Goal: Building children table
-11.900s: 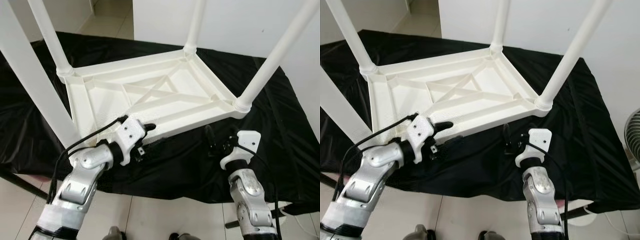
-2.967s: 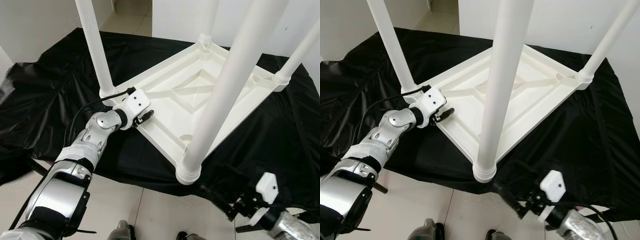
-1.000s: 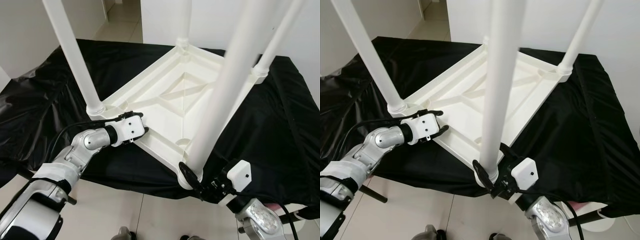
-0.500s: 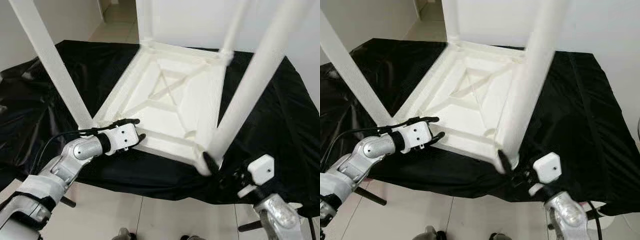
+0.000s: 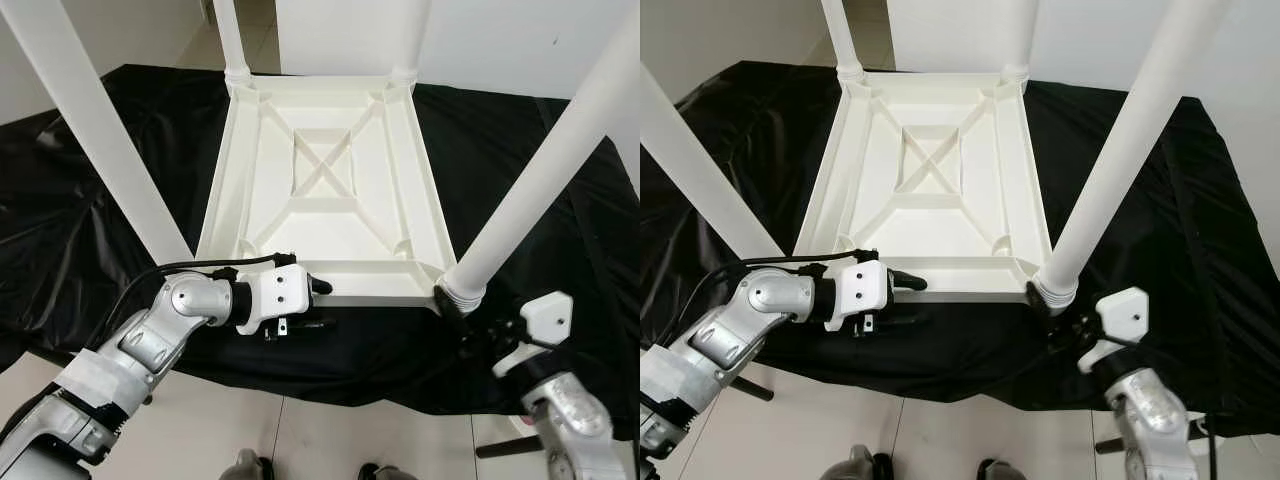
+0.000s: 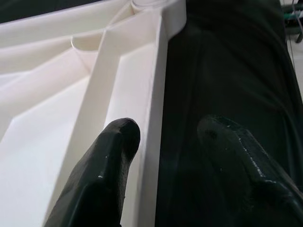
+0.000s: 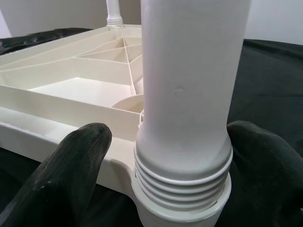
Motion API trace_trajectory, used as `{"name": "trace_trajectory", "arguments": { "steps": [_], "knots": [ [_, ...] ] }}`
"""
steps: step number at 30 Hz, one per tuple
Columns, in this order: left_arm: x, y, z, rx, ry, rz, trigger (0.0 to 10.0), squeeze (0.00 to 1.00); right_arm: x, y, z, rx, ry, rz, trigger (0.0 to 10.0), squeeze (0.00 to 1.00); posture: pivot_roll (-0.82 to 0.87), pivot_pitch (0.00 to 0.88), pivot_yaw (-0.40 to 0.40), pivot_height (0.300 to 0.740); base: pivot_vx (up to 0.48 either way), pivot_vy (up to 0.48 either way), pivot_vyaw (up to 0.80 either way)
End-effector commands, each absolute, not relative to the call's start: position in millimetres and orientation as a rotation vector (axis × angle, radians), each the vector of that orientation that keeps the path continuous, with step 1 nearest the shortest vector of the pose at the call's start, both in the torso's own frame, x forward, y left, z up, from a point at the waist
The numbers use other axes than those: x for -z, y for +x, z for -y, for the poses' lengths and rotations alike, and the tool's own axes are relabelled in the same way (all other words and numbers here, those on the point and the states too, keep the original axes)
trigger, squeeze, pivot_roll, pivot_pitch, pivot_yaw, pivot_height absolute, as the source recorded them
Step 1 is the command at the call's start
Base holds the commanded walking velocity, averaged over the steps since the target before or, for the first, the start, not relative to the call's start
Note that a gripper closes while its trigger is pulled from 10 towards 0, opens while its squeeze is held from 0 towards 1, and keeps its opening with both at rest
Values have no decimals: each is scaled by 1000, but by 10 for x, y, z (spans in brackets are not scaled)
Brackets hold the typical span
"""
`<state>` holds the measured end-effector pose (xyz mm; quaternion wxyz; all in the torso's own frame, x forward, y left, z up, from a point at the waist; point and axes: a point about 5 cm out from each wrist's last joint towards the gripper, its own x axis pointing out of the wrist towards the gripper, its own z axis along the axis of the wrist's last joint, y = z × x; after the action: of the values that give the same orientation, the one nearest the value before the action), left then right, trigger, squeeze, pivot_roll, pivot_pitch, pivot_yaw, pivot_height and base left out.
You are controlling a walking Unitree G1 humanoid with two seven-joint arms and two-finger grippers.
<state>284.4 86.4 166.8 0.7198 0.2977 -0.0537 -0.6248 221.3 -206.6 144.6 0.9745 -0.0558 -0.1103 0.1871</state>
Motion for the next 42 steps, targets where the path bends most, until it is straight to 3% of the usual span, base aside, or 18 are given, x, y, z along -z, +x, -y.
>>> {"name": "trace_trajectory", "arguments": {
  "steps": [1, 16, 25, 42],
  "knots": [
    [-1760, 2884, -857, 1285, 612, 182, 10000, 0, -1463, 2168, 1987, -419, -99, 236, 10000, 0, 84, 150, 49, 740, 0, 0, 0],
    [-2159, 2953, -791, 1173, 394, 291, 10000, 0, -1649, 2179, 1965, -437, -74, 287, 10000, 0, 72, 141, 29, 740, 0, 0, 0],
    [-1986, 3001, -746, 1002, 273, 185, 10000, 0, -1686, 2400, 1960, -462, -61, 214, 10000, 0, 73, 117, -2, 740, 0, 0, 0],
    [-1711, 3043, -648, 886, 282, 47, 10000, 0, -1765, 2634, 2001, -575, -80, 198, 10000, 0, 89, 106, -28, 740, 0, 0, 0]
  ]
}}
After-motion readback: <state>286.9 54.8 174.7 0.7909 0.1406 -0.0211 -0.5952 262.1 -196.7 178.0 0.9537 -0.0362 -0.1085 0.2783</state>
